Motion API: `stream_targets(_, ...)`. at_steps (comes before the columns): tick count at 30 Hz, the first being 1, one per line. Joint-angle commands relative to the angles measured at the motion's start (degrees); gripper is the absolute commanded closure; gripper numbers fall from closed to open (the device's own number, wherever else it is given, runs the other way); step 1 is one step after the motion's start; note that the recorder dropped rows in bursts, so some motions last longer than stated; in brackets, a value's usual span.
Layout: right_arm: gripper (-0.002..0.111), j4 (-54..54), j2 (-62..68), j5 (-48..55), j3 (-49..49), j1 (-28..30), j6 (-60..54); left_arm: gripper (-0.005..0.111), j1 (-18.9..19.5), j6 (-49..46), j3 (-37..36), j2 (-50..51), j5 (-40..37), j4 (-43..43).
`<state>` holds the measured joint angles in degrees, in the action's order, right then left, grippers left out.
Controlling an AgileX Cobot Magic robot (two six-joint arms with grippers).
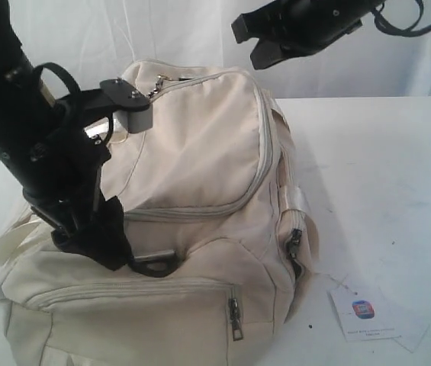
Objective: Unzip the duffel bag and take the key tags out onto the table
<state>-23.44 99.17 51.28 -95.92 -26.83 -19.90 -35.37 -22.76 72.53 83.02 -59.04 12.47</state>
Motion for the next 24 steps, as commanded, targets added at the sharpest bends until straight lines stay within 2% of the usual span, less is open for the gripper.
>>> stream_targets(1, 0.108, -0.1, 3.5, 1.1, -5.7, -0.5, -1.7, 0.030, -0.1, -0.1, 0.7, -4.0, -4.0, 0.7)
stream_targets(6, 0.108, 0.0, 8.3, 1.4, -11.1, -2.7, -7.1, 0.030, -0.1, 0.0, 0.7, -8.2, -5.3, -0.3)
stream_targets(11, 0.108, 0.0, 11.5, -2.9, -12.9, -7.4, -26.8, 0.031, -0.1, 2.0, -1.9, -11.1, -6.1, -0.8)
stream_targets(13, 0.103, 0.6, 12.4, -5.1, -12.9, -9.0, -32.9, 0.035, -0.1, 2.7, -4.1, -11.6, -6.1, -2.5)
stream_targets(16, 0.091, 2.0, 13.7, -9.7, -12.8, -10.3, -35.0, 0.046, -0.1, 7.2, -6.0, -11.7, -5.5, -9.2)
stream_targets(20, 0.071, 2.7, 15.3, -15.1, -12.8, -10.9, -35.0, 0.068, -0.1, 19.9, -6.1, -11.7, -4.8, -23.6)
stream_targets(22, 0.060, 2.6, 16.2, -16.5, -12.8, -10.9, -32.8, 0.081, -0.1, 24.9, -6.1, -11.7, -4.9, -28.5)
stream_targets(24, 0.054, 2.7, 17.0, -17.9, -12.8, -10.9, -28.0, 0.091, -0.1, 28.5, -6.1, -11.7, -5.5, -31.8)
